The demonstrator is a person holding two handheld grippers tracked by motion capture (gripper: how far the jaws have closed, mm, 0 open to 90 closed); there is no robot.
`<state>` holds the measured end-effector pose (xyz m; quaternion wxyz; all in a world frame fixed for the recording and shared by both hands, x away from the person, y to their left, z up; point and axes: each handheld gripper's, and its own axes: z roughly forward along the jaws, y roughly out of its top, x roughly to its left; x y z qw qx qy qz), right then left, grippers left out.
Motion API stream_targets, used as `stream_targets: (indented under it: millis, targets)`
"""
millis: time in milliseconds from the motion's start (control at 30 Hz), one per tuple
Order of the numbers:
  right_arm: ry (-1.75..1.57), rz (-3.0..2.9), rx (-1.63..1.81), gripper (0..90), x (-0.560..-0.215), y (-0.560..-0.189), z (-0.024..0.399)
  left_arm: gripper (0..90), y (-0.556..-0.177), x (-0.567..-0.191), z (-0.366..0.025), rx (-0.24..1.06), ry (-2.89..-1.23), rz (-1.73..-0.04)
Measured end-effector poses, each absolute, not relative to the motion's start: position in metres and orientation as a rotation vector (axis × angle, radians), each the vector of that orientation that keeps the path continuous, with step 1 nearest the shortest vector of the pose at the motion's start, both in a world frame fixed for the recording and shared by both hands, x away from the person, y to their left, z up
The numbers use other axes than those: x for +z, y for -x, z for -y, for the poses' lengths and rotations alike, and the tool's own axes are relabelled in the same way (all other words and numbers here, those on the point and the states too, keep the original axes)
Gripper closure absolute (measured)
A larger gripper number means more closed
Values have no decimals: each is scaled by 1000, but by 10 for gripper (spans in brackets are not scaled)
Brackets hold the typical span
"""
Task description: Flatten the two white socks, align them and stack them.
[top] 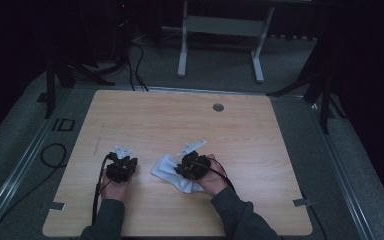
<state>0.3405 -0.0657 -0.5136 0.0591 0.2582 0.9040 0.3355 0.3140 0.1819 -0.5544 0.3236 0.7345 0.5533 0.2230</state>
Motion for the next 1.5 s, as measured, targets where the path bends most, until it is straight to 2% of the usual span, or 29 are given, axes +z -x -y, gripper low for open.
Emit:
stream_targets:
  millis: [300, 433, 1400, 1467, 1500]
  targets:
    - [-840, -2730, 968, 817, -530, -344, 53, 897, -313, -559, -161, 544, -2013, -1367]
    - [-868, -2733, 977, 817, -533, -346, 51, 897, -312, -560, -155, 574, -2051, -1336]
    - [-851, -2660, 934, 788, -534, -345, 41, 899, -306, -557, -143, 523, -2117, -1247]
    - [-863, -2651, 937, 768, -535, -346, 42, 898, -306, -557, -142, 524, -2120, -1244]
    - [-871, -2652, 940, 708, -535, -346, 42, 898, -306, -557, -142, 522, -2121, -1243]
